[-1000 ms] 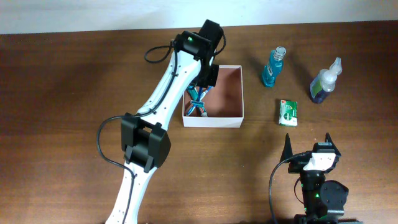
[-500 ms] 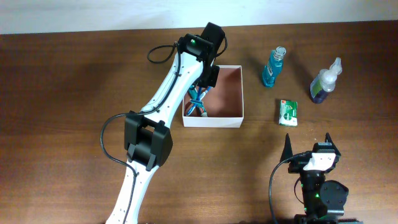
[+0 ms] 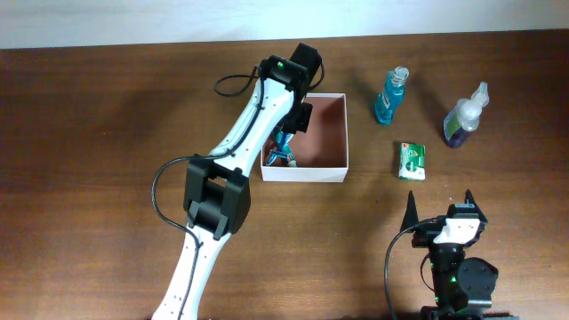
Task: Pack container
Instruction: 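Lower the razor into the box and open the left gripper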
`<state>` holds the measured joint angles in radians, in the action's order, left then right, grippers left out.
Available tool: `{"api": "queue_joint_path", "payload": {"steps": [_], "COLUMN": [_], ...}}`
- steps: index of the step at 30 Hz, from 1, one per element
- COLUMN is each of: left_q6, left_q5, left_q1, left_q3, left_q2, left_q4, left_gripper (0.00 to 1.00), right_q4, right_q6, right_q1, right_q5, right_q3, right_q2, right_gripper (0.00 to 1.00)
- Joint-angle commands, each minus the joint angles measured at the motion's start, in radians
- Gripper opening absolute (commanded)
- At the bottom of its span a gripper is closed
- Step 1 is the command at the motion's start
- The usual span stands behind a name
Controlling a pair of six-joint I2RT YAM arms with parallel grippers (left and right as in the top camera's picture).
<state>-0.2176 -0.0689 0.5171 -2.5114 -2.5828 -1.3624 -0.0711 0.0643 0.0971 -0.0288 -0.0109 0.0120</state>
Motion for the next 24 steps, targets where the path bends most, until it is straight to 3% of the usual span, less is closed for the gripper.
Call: {"api": "queue_joint_path", "payload": {"steps": [1,9,17,24], "left_q6": [0.001,0.001,0.002,0.003], "left_q5": [-0.014,-0.014,-0.014,-0.014], "left_q1": [0.004,0.004,0.004,0.004], "left_q3": [-0.006,-0.006,-0.023,-0.101], "left_q2": [-0.008,-0.008,-0.007,-0.007], "left_q4": [-0.001,-0.002,-0.012,-0.043], "left_gripper": [0.14,0.15,0.27,0.29], "right_q4": [-0.003,-0.004,-0.003,-0.003], "right_q6": [0.007,0.007,0.007,0.007], "right_q1": [-0.005,-0.005,-0.005,-0.005], "right_q5": [-0.013,-0.013,-0.013,-0.013], "right_q3": [0.005,0.005,0.005,0.005], "right_q2": [-0.009,-0.009,-0.009,-0.009], "right_gripper": [0.98,0.98,0.98,0.98]}}
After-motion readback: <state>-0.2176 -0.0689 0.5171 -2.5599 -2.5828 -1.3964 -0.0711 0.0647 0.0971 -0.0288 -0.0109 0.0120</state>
